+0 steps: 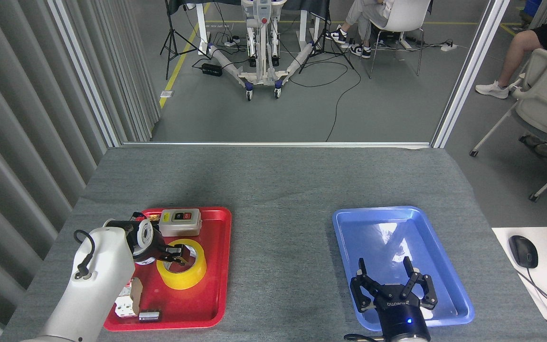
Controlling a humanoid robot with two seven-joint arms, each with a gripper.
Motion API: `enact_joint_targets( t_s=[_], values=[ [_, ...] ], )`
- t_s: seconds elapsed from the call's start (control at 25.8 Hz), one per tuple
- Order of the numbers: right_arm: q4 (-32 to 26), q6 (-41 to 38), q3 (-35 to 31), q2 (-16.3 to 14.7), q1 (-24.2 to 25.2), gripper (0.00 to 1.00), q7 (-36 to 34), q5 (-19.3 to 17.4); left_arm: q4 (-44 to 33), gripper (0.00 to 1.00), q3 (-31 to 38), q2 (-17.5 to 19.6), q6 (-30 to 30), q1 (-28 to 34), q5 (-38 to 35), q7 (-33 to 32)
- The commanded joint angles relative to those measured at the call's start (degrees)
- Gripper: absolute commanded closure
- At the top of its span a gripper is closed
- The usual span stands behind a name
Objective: Place and move tape with both arms
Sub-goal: 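Grasp the yellow tape roll with the left hand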
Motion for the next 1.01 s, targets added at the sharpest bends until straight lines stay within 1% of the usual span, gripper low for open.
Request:
enact_joint_targets(
  t_s=[0.0,0.08,0.15,0.31,0.5,0.85,0.97],
  values=[
    [0.14,-0.01,0.02,0.0,-0.07,0.0,-0.04,0.01,-0.27,0.0,0.21,-0.11,0.07,0.12,0.33,0.0],
    [0.14,-0.01,0.02,0.0,-0.07,0.0,-0.04,0.01,-0.27,0.0,0.3,-0.2,-0.64,0.12,0.77,0.0],
    [0.14,-0.01,0.02,0.0,-0.07,0.0,-0.04,0.01,0.08,0.0,0.39,-0.2,-0.81,0.12,2.7,0.0],
    [0.14,-0.01,0.02,-0.08,-0.07,0.0,-0.04,0.01,0.34,0.0,0.3,-0.11,-0.81,0.12,9.03,0.08],
    [0.14,-0.01,0.02,-0.08,-0.16,0.0,-0.04,0.01,0.96,0.0,0.12,0.5,-0.72,-0.06,9.12,0.0],
    [0.14,-0.01,-0.07,-0.17,-0.16,0.0,-0.04,0.01,1.66,0.0,-0.05,0.33,-0.72,-0.14,9.03,0.17],
    [0.14,-0.01,-0.07,-0.17,-0.16,0.0,-0.04,0.01,2.28,0.01,-0.23,0.33,-0.72,-0.06,7.8,1.4]
  ],
)
